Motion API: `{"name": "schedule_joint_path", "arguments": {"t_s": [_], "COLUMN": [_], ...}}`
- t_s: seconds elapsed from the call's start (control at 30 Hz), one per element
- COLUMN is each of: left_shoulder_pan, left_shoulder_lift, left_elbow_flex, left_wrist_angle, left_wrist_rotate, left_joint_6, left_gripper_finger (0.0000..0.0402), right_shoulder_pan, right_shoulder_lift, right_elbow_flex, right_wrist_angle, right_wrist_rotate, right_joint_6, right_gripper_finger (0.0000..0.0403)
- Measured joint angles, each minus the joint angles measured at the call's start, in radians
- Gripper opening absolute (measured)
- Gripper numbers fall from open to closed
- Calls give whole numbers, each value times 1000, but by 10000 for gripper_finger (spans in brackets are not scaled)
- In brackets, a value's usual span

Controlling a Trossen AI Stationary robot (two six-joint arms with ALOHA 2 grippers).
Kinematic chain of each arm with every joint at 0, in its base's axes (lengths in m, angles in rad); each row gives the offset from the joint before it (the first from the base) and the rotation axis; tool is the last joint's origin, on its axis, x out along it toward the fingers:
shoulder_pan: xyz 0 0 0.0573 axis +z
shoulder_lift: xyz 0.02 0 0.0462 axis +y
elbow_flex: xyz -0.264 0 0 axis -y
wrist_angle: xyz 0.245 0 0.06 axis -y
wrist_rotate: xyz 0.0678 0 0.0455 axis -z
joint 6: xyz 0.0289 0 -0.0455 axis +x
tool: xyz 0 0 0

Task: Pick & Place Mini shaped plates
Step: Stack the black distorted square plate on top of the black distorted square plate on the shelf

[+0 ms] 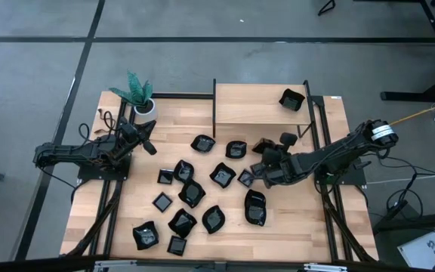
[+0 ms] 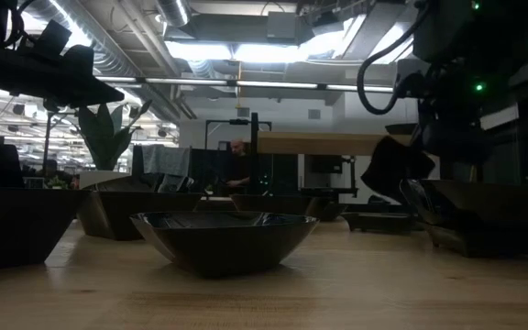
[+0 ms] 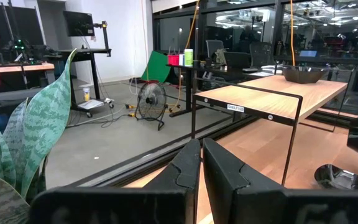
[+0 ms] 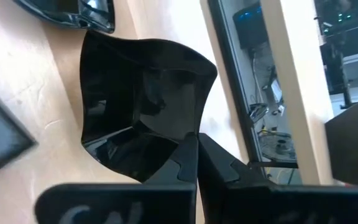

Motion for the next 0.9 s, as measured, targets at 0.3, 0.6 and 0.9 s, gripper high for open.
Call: {"name": "schedule_joint_path", "arguments": {"t_s": [0.3,0.6,0.9], "left_shoulder_pan": [0,0,0], "left_shoulder_lift": [0,0,0], "left_elbow_flex": [0,0,0], "left_wrist_angle": [0,0,0], "left_wrist_rotate": [0,0,0], "left_joint_6": [0,0,0], "left_gripper_finger": [15,15,15], "right_shoulder_pan": [0,-5,-7], "right_shoulder_lift": [-9,-95,-259], "right_elbow_flex": [55,169,267], "right_wrist_angle": [-11,-37,-67], "right_wrist_rotate": [-10,-199,-305], "right_joint_6": [26,44,150], "right_gripper_finger": [0,0,0]}}
